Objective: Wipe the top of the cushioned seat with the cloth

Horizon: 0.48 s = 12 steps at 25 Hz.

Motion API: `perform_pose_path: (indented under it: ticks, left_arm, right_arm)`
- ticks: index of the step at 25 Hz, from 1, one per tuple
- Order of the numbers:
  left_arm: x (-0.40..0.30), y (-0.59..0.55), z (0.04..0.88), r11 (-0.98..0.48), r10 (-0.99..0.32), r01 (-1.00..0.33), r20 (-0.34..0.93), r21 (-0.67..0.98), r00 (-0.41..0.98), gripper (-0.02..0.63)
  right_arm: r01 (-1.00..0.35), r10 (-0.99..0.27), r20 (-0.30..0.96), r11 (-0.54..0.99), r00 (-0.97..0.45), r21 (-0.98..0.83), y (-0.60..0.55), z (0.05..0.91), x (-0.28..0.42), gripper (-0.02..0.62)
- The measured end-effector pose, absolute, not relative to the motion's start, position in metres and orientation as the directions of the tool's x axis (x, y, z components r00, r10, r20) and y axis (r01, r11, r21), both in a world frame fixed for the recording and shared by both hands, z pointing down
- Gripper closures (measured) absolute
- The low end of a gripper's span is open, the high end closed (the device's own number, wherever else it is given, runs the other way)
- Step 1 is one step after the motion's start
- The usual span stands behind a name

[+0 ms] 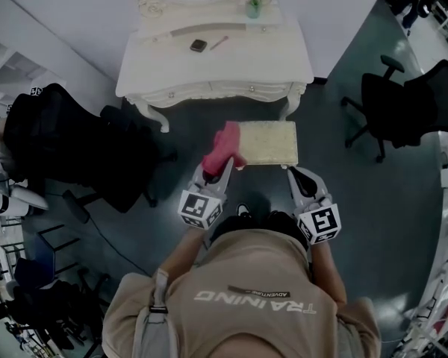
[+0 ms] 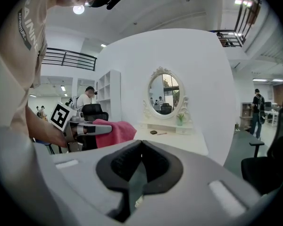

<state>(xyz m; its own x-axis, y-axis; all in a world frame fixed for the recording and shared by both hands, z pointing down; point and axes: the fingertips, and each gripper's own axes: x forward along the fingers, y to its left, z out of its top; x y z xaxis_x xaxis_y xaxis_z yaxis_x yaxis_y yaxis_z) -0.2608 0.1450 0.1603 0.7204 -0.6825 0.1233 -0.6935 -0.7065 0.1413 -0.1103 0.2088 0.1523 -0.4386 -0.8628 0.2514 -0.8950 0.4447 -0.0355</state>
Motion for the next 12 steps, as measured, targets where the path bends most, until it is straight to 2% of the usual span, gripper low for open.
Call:
perform_pose_path:
  ticks: [7,12]
  left_arm:
    - [-0.240,0.125,0.160,-0.721,-0.668,-0.681,0.129,0.128,0.732,0.568]
    - [-0.220,0.102,0.156,-0.702,-0.690,-0.705,0.148,0.103,0.708,0.568]
  right_arm:
    - [-0.901,-0.872,0.252,0.434,-0.420,0.003,0.186,0.155,-0.092,0.594]
    - [-0.891,-0.859,0.249,0.454,-0.447,-0.034,0.158,0.162,-0.069,0.594]
